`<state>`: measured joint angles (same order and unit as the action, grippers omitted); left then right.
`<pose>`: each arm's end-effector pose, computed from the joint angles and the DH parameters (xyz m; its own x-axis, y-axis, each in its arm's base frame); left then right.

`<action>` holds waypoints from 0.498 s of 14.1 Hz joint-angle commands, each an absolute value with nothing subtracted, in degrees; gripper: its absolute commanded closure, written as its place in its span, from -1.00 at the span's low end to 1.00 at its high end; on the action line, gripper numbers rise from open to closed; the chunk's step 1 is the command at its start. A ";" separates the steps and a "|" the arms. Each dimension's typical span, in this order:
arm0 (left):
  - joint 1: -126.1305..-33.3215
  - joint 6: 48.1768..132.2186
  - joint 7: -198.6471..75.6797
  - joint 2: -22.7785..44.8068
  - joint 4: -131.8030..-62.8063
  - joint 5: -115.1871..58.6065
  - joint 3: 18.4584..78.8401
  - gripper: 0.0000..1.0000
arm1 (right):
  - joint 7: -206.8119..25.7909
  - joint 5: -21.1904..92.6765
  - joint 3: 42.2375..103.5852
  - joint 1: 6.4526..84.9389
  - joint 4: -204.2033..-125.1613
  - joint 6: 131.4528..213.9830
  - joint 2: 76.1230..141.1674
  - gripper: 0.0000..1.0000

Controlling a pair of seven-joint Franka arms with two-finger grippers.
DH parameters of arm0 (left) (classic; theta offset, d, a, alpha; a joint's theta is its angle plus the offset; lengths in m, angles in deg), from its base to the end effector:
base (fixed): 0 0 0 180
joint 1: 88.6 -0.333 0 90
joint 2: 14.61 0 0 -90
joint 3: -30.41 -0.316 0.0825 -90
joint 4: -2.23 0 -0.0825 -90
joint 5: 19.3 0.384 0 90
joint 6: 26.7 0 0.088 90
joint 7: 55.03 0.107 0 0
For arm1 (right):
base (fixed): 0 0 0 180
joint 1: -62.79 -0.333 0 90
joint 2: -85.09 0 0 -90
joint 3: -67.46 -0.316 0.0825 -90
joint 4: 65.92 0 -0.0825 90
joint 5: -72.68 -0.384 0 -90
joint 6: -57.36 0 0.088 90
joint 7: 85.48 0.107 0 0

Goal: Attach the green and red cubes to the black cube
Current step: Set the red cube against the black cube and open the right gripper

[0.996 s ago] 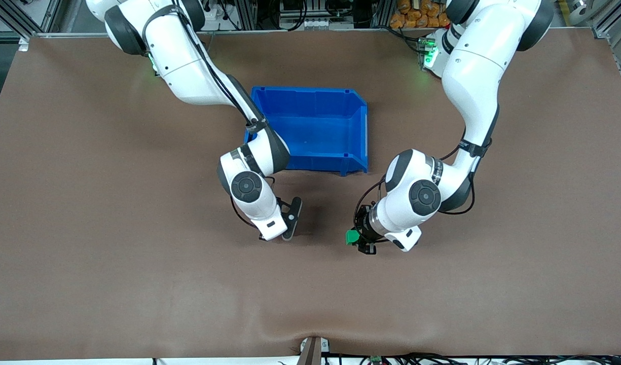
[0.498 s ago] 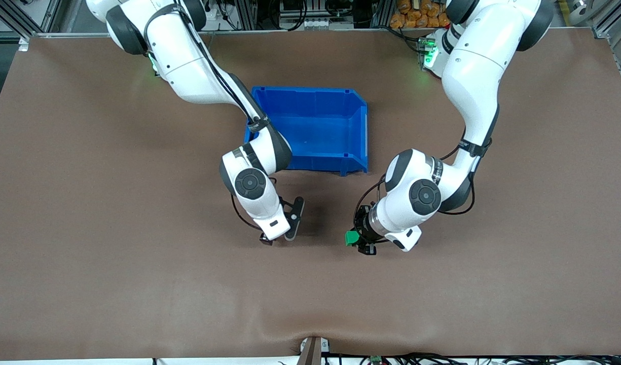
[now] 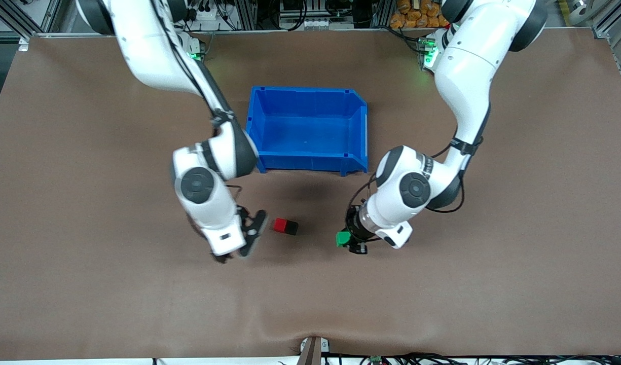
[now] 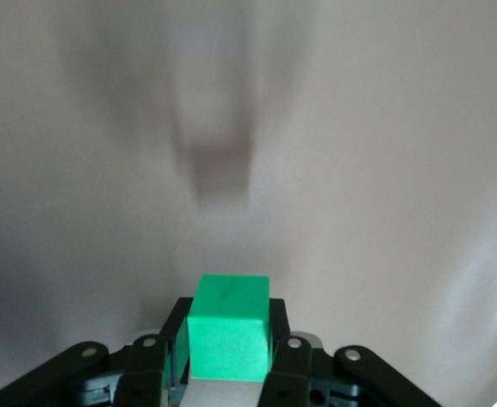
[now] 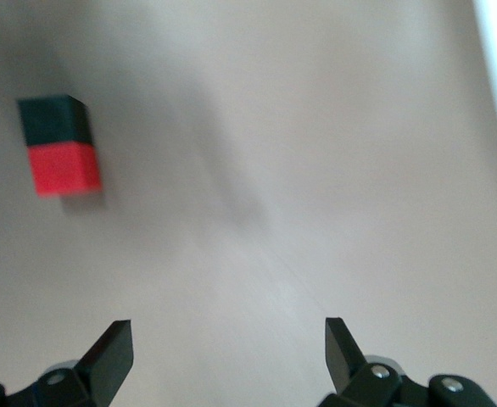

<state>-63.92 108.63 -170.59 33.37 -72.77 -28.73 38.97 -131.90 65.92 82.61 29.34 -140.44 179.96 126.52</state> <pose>0.6558 -0.3967 0.2628 -0.0192 0.9515 -0.3071 0.9965 0.0432 0.0716 0.6954 0.2870 0.3379 0.4061 0.9126 0.0474 0.9009 -0.4085 0.1465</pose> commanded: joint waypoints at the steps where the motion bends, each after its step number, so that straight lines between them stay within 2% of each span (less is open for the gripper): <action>1: -60.05 109.70 -171.31 36.71 -68.62 -29.49 36.13 1.00 | -131.18 64.77 82.14 35.09 -143.53 175.77 120.00 -1.00; 3: -57.32 111.36 -171.22 39.17 -65.81 -29.49 34.02 1.00 | -131.18 64.77 82.32 39.39 -143.53 170.50 117.19 -1.00; 7: -54.77 115.06 -171.31 42.43 -64.22 -29.49 33.58 1.00 | -131.01 64.77 82.32 50.29 -147.04 168.90 110.25 -1.00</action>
